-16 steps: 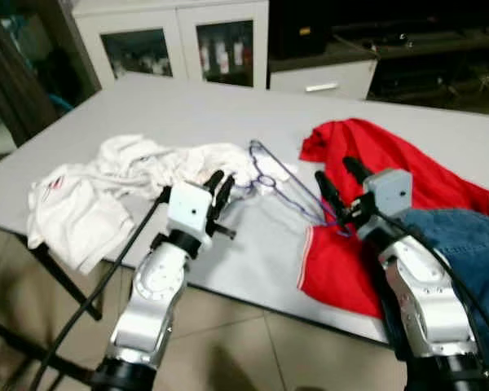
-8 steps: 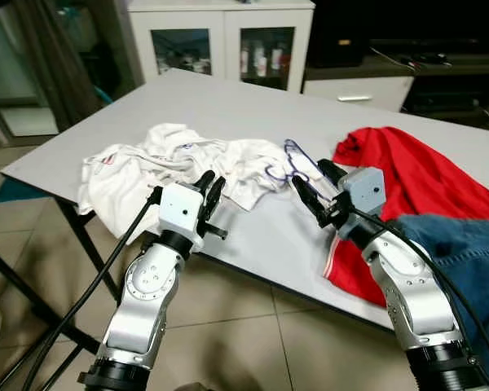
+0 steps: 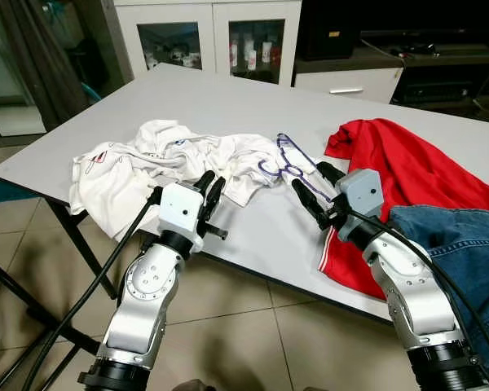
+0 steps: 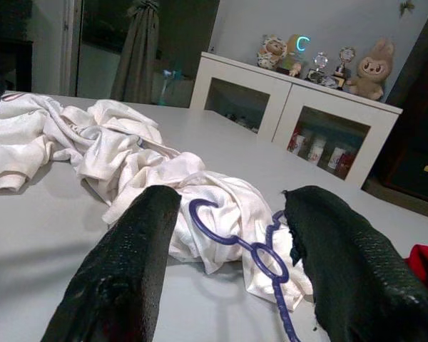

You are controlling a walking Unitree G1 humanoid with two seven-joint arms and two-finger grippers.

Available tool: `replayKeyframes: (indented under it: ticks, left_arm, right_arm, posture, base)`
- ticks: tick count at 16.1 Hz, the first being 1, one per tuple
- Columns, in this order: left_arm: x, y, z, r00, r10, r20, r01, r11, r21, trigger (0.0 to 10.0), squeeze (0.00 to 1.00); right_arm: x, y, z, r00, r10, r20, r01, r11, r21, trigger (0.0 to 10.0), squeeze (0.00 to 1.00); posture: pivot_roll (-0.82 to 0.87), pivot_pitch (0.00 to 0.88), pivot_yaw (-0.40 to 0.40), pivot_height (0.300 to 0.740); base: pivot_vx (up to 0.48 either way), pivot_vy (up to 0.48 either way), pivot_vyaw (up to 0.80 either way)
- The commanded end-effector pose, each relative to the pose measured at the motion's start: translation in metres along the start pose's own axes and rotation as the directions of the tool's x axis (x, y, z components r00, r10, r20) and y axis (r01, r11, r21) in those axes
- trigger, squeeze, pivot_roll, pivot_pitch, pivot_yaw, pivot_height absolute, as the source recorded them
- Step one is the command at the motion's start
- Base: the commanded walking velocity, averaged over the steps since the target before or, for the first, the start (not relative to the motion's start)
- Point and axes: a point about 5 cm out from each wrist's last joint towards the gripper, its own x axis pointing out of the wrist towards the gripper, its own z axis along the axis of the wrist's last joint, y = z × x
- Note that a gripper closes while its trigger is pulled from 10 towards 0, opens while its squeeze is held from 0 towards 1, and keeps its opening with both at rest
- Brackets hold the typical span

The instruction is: Hang hanger

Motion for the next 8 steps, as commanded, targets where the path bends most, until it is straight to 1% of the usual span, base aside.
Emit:
replayKeyframes:
  ticks: [1, 3, 4, 6, 8]
  left_arm:
    - [0.0, -0.002, 0.004, 1.0, -0.011, 0.013, 0.01, 1.0, 0.013, 10.0, 0.0]
    - [0.0, -0.002, 0.003, 1.0, -0.013, 0.012, 0.012, 1.0, 0.017, 10.0, 0.0]
    - [0.0, -0.002, 0.003, 1.0, -0.018, 0.011, 0.018, 0.999, 0.033, 10.0, 0.0]
    - [-0.002, -0.003, 0.003, 0.999, -0.043, 0.01, 0.042, 0.995, 0.093, 10.0, 0.0]
    - [-0.002, -0.004, 0.005, 0.998, -0.058, 0.013, 0.056, 0.991, 0.122, 10.0, 0.0]
  right_arm:
    - [0.002, -0.003, -0.002, 1.0, 0.001, -0.023, -0.001, 1.0, -0.005, 10.0, 0.0]
    - [0.003, -0.004, -0.005, 0.999, 0.007, -0.038, -0.008, 1.0, -0.022, 10.0, 0.0]
    - [0.005, -0.006, -0.006, 0.999, 0.006, -0.05, -0.008, 0.999, -0.043, 10.0, 0.0]
    - [0.018, -0.018, -0.009, 0.993, -0.022, -0.115, 0.007, 0.992, -0.124, 10.0, 0.0]
    - [0.027, -0.025, -0.012, 0.985, -0.033, -0.172, 0.004, 0.986, -0.168, 10.0, 0.0]
  posture:
    - [-0.06, 0.0, 0.034, 0.74]
    - [-0.05, 0.0, 0.031, 0.74]
    - [-0.05, 0.0, 0.031, 0.74]
    - [-0.05, 0.0, 0.025, 0.74]
    - [-0.04, 0.0, 0.018, 0.74]
  base:
    - [0.0, 0.0, 0.0]
    - [0.0, 0.0, 0.0]
    - [0.0, 0.0, 0.0]
    - [0.0, 0.0, 0.0]
    - [0.0, 0.0, 0.0]
